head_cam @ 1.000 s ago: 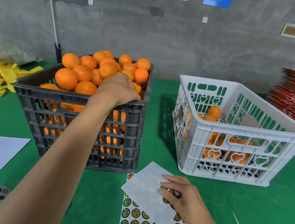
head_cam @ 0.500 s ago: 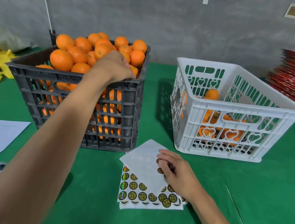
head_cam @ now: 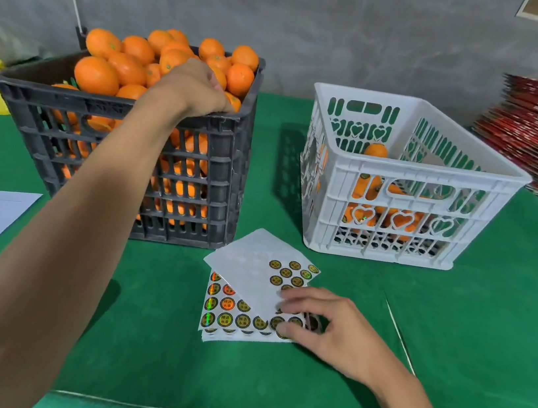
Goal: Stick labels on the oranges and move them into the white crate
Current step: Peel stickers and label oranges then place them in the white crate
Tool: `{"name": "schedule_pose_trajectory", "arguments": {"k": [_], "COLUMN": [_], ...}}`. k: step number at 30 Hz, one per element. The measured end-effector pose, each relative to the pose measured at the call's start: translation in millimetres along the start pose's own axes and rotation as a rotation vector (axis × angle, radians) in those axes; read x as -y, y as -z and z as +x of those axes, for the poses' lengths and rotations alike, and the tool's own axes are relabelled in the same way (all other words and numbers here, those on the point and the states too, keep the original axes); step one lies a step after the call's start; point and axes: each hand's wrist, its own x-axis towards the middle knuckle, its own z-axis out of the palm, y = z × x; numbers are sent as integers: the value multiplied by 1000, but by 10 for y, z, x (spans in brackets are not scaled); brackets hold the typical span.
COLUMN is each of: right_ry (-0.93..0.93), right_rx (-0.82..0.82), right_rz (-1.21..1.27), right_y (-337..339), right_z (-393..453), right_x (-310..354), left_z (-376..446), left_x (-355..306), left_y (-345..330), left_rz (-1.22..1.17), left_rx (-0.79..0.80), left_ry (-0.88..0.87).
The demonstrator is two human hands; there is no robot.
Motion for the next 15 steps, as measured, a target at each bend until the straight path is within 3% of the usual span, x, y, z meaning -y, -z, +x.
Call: {"name": "schedule_pose_trajectory", "arguments": {"k": [8, 15], "right_ry": [110, 95], "right_rx": [49, -14], "right_rz": [-253, -131], "right_y": [-120, -133], "right_z": [-135, -144], "right_x": [-110, -153], "left_z": [-20, -12], "left_x": [-19, -2], "left_y": [-2, -10], "left_rz": [-12, -24], "left_rx": [28, 21], "left_ry": [-17, -20]}}
